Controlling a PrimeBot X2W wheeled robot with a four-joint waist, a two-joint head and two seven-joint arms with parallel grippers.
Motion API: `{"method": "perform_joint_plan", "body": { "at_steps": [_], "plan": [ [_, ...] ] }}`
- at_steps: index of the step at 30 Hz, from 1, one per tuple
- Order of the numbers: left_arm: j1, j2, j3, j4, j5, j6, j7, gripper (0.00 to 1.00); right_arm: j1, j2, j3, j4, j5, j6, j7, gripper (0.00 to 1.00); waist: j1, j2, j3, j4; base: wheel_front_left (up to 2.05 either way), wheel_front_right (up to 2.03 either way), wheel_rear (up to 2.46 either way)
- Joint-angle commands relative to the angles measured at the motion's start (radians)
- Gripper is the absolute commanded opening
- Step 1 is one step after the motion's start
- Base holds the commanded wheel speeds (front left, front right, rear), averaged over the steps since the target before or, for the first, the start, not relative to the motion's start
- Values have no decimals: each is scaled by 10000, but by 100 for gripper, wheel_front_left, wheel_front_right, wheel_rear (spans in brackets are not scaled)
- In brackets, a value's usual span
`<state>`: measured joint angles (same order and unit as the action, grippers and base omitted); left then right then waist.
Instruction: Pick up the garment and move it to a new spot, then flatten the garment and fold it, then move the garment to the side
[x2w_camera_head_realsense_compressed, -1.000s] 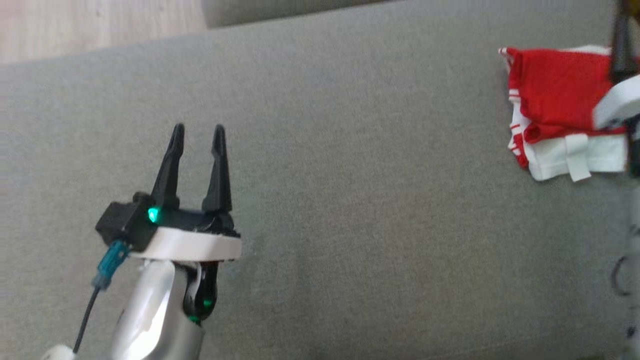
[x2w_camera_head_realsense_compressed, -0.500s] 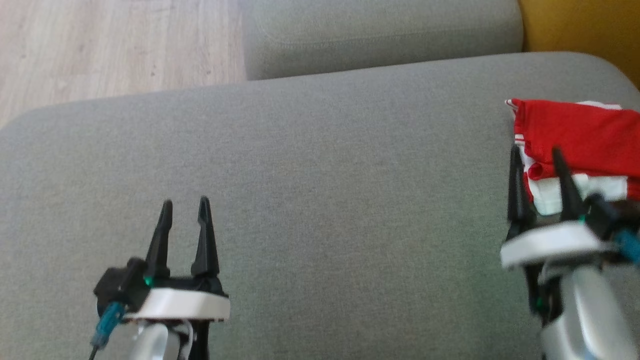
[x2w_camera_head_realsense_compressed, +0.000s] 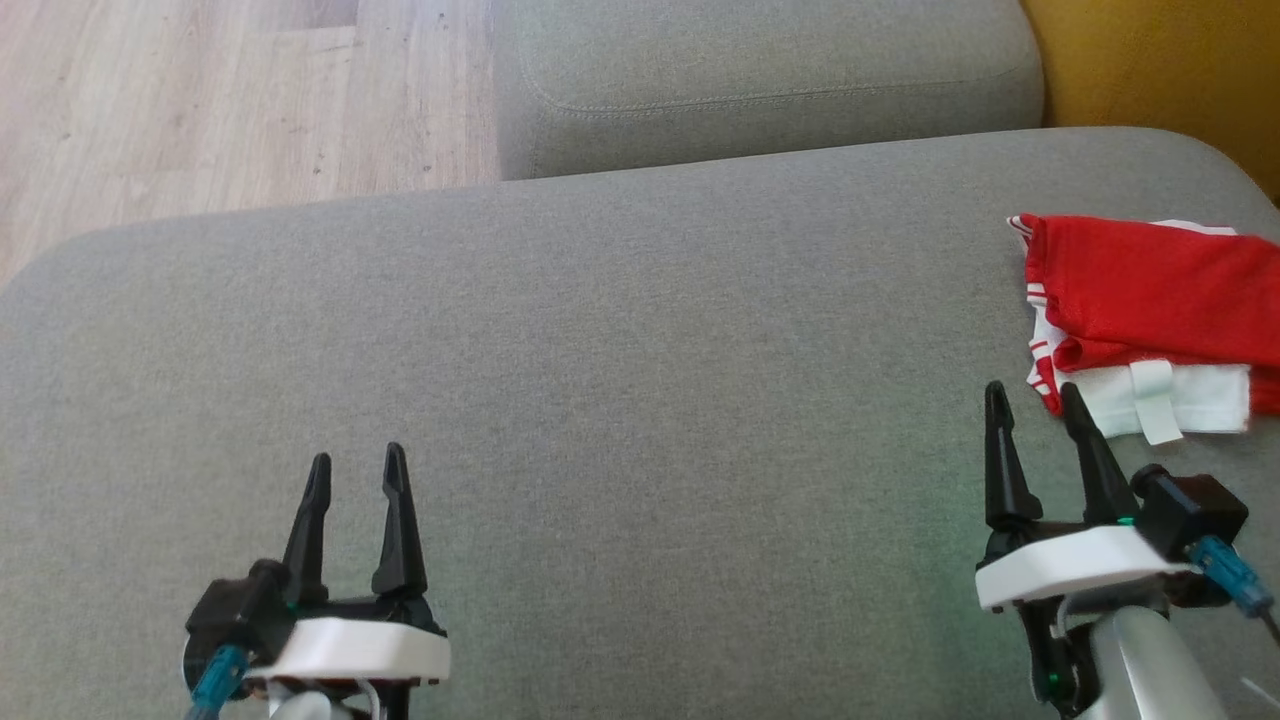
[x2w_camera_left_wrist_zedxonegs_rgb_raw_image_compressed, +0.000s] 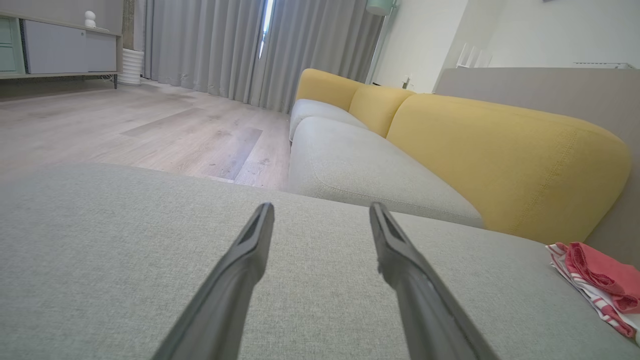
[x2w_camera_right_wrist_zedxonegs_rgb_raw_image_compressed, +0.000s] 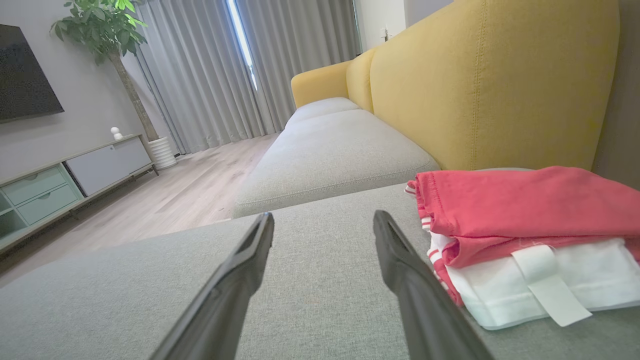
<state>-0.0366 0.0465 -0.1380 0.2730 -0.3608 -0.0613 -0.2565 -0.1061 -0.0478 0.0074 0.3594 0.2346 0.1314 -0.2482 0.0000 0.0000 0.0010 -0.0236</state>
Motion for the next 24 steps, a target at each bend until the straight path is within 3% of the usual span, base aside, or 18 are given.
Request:
{"method": "perform_joint_plan", "body": {
  "at_steps": [1,8,24],
  "plan": [
    [-377,37,323,-269,90,73,-53,100,-361,-25,244,-398,-6,-7,-132,100,0,0,5,-5,0,0,0],
    [-422,37,344,-205,-566,136,-53,100,-276,-25,303,-538,93,-7,-134,100,0,0,18,-61,0,0,0],
    [-361,37,488,-194,-850,116,-53,100,-239,-24,338,-574,165,-7,-135,100,0,0,22,-107,0,0,0]
  ]
}}
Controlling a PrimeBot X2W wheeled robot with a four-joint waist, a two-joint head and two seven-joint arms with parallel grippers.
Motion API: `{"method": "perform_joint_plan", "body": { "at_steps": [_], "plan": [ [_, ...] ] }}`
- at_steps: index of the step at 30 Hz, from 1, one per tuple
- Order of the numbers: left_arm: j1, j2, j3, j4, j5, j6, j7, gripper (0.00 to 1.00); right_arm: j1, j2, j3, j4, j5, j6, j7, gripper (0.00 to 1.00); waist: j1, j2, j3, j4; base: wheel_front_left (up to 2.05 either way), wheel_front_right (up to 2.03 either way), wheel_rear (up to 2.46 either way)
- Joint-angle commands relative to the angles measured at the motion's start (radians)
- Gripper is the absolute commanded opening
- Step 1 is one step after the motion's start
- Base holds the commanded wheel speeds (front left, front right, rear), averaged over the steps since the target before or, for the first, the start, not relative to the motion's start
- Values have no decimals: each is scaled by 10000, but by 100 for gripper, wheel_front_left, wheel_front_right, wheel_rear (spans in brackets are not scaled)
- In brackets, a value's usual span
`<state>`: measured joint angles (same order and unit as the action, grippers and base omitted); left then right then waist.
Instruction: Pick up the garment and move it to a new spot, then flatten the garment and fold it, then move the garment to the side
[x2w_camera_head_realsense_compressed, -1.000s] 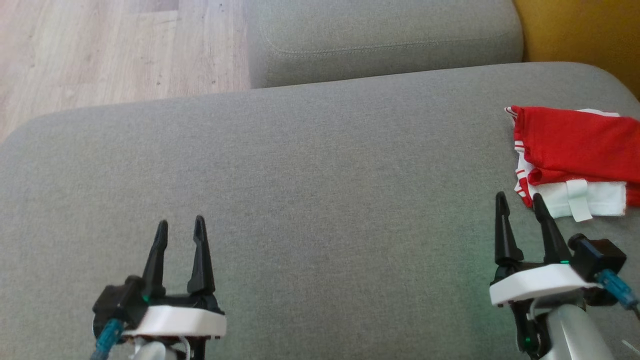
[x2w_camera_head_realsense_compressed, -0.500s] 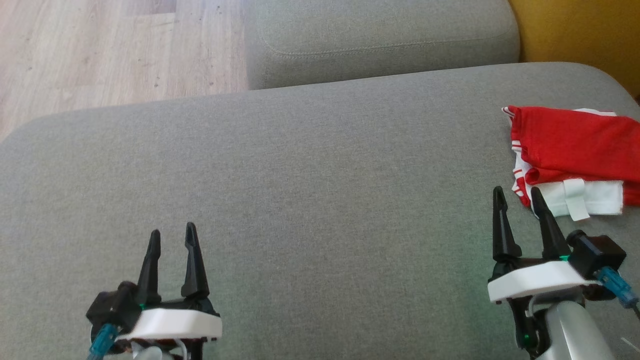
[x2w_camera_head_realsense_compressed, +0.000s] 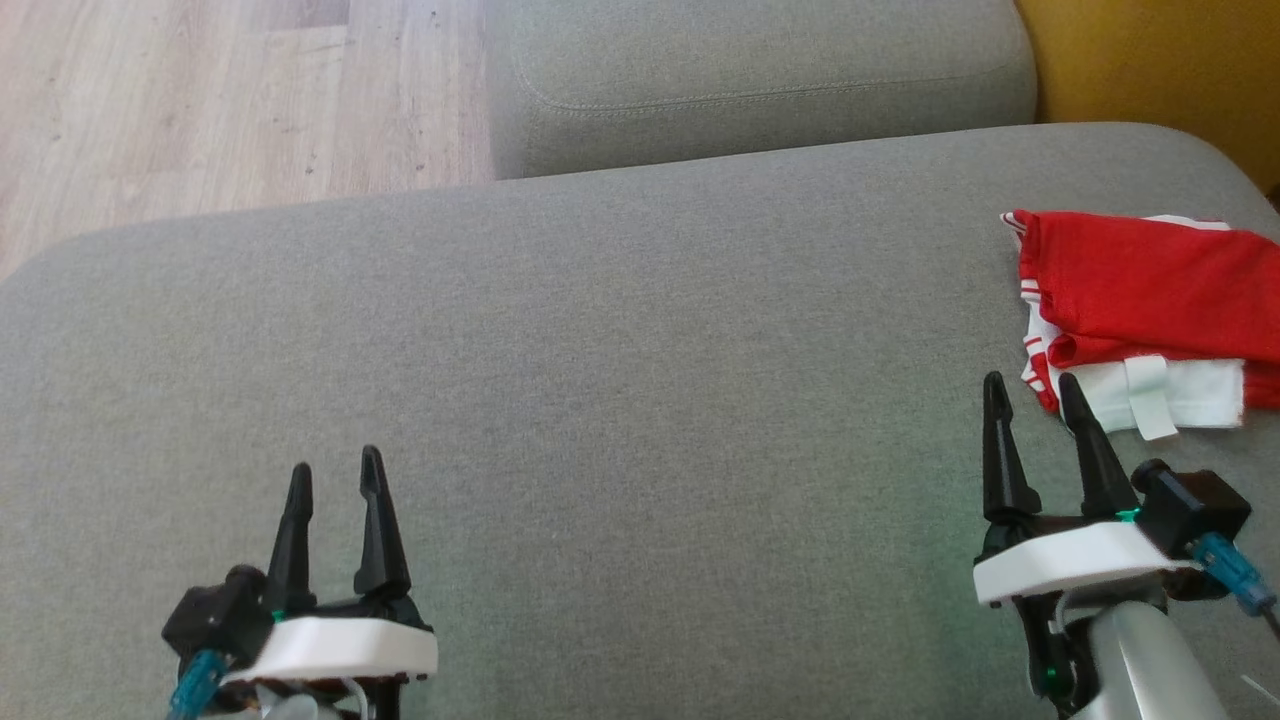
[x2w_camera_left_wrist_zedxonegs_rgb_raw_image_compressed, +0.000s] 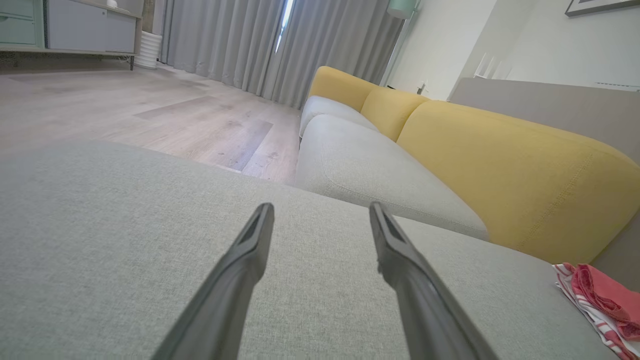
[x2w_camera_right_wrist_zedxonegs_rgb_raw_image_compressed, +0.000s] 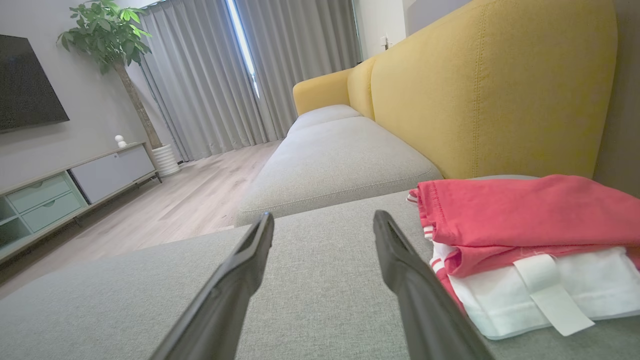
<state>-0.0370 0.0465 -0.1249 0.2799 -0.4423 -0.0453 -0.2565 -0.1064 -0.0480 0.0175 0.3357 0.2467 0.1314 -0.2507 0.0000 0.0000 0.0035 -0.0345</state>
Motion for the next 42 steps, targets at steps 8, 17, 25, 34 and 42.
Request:
{"method": "perform_joint_plan", "body": {
  "at_steps": [8,17,25,34,42],
  "plan": [
    [3,2,13,168,-184,-63,6,0,4,4,-2,72,6,0,4,0,0,0,-21,6,0,0,0],
    [180,-7,88,663,-723,-101,199,0,272,19,-42,537,647,0,206,0,0,0,-21,22,0,0,0],
    [126,-4,237,590,-1457,-151,430,0,260,16,-123,432,1517,-1,432,0,0,0,-20,43,0,0,0],
    [61,-1,410,512,-2285,-208,693,0,240,13,-218,321,2498,-1,691,0,0,0,-19,68,0,0,0],
    [8,2,545,453,-2929,-253,898,0,223,11,-294,236,3261,-2,893,0,0,0,-17,87,0,0,0]
  ]
}}
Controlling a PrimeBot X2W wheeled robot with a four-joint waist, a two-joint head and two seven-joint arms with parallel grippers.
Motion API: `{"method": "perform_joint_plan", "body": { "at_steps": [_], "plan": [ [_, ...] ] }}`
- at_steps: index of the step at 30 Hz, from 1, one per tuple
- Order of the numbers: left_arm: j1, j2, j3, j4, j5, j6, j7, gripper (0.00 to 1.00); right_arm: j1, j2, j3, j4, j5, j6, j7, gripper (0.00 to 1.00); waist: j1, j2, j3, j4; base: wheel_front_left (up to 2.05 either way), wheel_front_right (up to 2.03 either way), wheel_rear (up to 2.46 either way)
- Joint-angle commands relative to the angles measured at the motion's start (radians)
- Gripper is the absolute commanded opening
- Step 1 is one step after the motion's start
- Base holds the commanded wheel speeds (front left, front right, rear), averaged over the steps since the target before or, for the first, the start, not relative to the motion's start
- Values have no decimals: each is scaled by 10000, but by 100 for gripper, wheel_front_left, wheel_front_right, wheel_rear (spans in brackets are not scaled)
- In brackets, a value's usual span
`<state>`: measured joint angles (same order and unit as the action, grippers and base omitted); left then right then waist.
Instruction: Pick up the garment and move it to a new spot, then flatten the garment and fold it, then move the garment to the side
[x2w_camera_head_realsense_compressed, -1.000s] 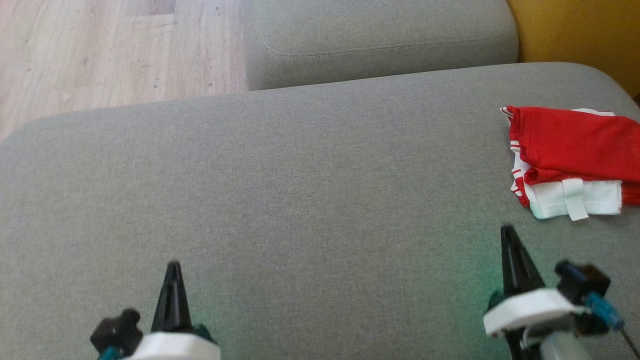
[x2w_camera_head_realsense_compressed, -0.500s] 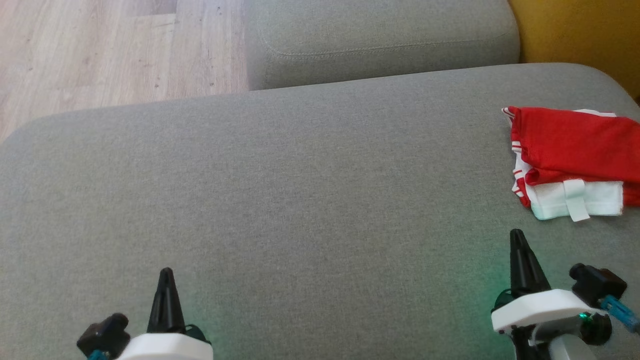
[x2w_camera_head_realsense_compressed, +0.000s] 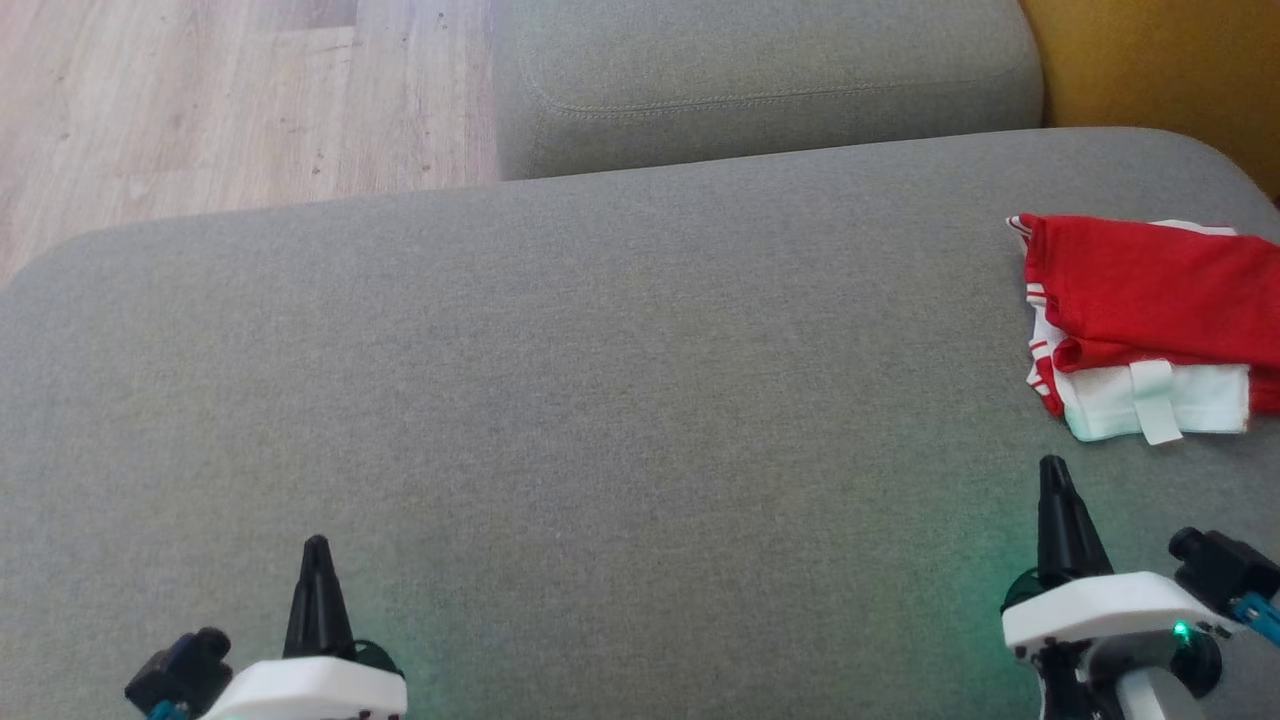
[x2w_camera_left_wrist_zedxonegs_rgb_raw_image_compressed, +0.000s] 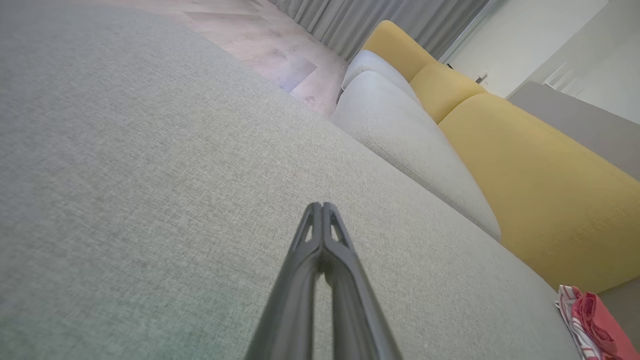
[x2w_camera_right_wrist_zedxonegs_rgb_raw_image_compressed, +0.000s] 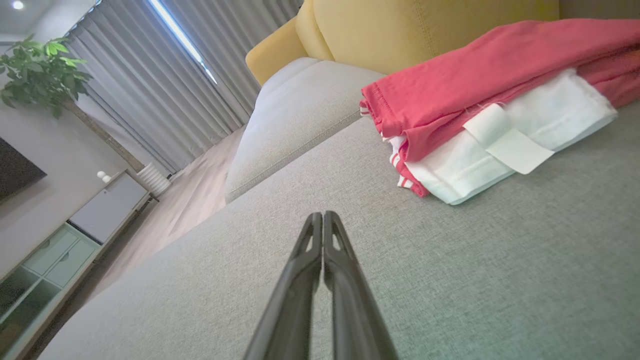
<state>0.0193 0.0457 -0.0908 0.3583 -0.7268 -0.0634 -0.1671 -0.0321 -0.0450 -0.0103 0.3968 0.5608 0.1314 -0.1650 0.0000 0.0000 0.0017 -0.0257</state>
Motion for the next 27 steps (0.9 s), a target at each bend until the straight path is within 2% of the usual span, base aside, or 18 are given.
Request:
{"method": "perform_joint_plan", "body": {
  "at_steps": [1,27],
  "plan": [
    [-562,10,223,-340,-175,-79,34,0,-523,-20,-26,-388,229,-2,65,0,0,0,0,2,0,0,0],
    [-767,20,745,-566,-2654,-249,828,0,-591,-30,-316,-713,3168,-3,845,0,0,0,4,75,0,0,0]
  ]
}}
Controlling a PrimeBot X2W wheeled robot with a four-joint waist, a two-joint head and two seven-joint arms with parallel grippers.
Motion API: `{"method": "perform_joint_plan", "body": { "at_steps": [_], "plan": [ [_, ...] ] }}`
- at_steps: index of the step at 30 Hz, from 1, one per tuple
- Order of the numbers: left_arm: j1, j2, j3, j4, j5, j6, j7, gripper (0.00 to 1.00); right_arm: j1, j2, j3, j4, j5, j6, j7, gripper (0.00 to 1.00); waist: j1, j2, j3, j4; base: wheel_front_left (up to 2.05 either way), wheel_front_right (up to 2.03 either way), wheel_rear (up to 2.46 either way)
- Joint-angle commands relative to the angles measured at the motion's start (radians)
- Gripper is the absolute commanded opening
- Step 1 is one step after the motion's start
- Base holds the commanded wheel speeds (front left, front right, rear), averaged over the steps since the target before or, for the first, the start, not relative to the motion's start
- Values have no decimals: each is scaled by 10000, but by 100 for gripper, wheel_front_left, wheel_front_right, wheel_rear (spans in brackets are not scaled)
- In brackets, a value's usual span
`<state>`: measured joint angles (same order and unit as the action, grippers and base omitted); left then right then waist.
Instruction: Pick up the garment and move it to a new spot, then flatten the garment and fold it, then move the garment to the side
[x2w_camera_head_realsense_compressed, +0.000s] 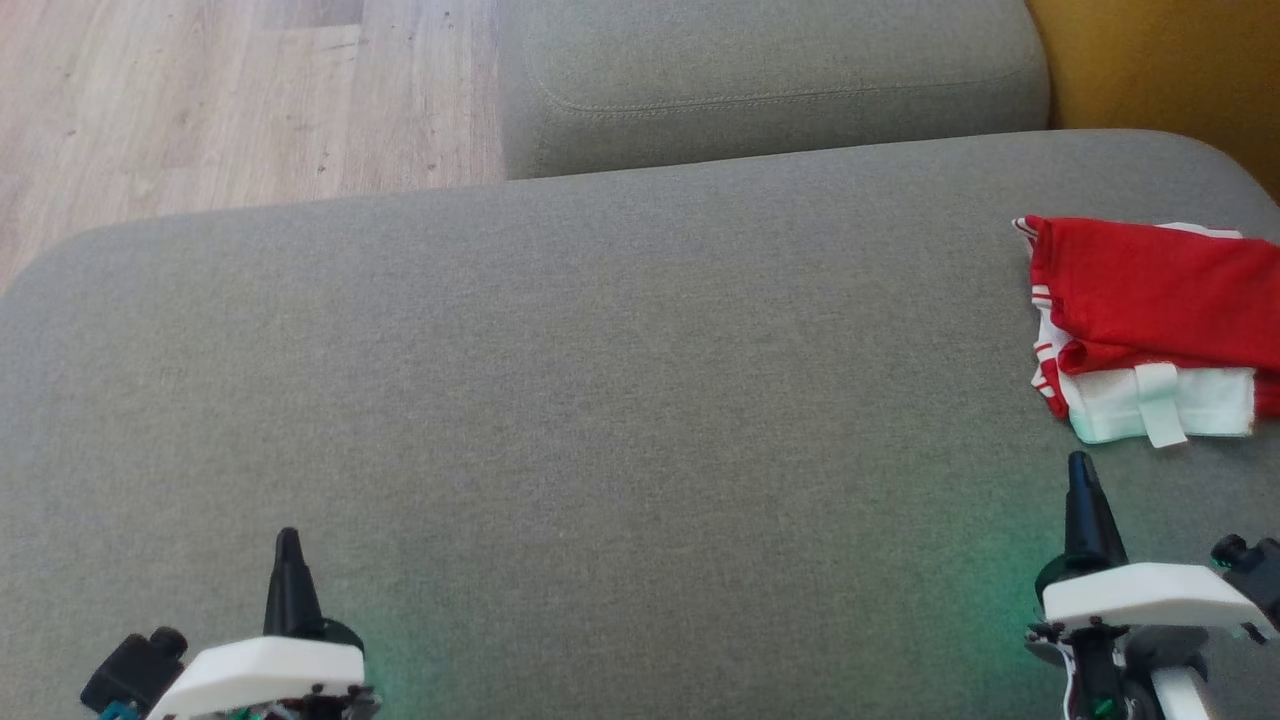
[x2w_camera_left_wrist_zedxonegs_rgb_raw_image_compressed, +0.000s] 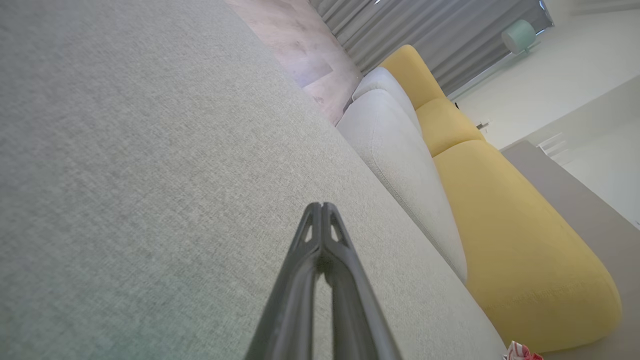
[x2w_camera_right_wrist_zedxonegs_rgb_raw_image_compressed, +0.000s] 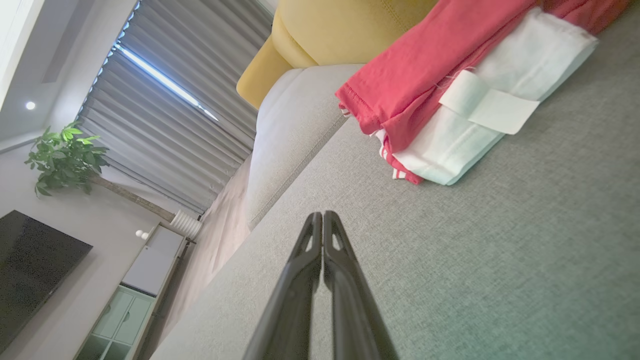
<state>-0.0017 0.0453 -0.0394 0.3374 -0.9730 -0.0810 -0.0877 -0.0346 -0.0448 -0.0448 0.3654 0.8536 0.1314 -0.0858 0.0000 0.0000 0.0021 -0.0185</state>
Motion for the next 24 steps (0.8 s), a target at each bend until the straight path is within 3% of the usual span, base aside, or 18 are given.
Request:
{"method": "perform_joint_plan", "body": {
  "at_steps": [1,24],
  "plan": [
    [-564,24,251,-365,-284,-79,64,0,-568,-32,18,-410,349,-4,82,0,0,0,0,5,0,0,0],
    [-731,32,676,-549,-2304,-218,710,0,-623,-39,-218,-675,2744,-5,717,0,0,0,4,65,0,0,0]
  ]
}}
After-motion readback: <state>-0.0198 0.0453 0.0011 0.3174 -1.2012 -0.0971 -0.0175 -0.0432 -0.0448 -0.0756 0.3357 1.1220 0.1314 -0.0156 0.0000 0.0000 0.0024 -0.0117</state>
